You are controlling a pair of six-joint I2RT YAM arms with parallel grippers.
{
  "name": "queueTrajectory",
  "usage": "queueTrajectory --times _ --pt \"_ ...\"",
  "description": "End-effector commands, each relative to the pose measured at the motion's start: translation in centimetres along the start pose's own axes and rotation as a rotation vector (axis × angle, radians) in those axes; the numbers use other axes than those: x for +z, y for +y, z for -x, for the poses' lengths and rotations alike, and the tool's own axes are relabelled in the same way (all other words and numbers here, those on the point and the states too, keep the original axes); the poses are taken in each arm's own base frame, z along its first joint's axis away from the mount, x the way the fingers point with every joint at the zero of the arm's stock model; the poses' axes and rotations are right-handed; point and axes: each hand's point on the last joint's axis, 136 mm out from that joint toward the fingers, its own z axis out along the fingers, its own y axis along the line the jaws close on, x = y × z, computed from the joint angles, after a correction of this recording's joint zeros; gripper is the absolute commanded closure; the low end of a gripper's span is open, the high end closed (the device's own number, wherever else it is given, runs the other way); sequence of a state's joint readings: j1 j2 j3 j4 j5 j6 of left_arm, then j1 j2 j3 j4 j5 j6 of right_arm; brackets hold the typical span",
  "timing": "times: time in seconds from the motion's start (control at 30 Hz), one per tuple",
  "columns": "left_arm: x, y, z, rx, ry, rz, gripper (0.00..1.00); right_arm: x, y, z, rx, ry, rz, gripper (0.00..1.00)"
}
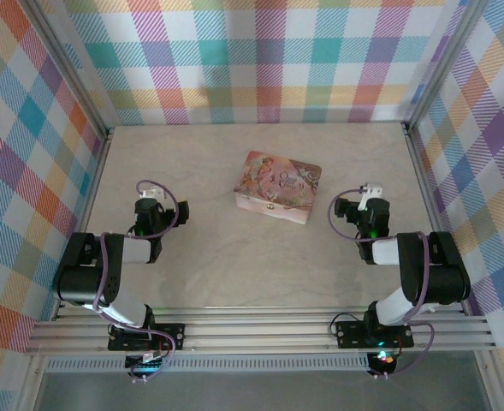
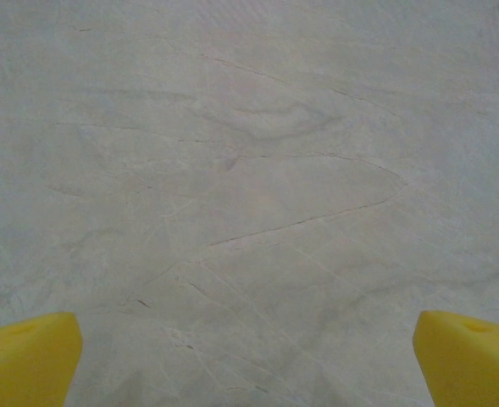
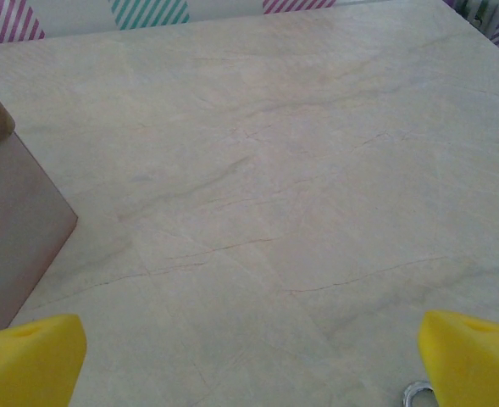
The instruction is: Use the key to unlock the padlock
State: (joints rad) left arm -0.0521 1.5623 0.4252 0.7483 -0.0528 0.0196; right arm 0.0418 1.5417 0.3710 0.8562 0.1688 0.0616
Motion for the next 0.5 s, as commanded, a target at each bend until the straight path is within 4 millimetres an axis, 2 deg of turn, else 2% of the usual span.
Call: queueTrajectory --times 0.0,0.47 --pt "0.09 -0.43 1.18 0.015 -0.041 -0.010 0.00 0.07 0.05 1.49 -0.016 -0.043 -0.003 0.00" --pt "0.14 -0.42 1.12 0.014 -0.038 -0.010 0.00 0.08 0.06 1.47 -0.016 -0.043 -0.002 0.00"
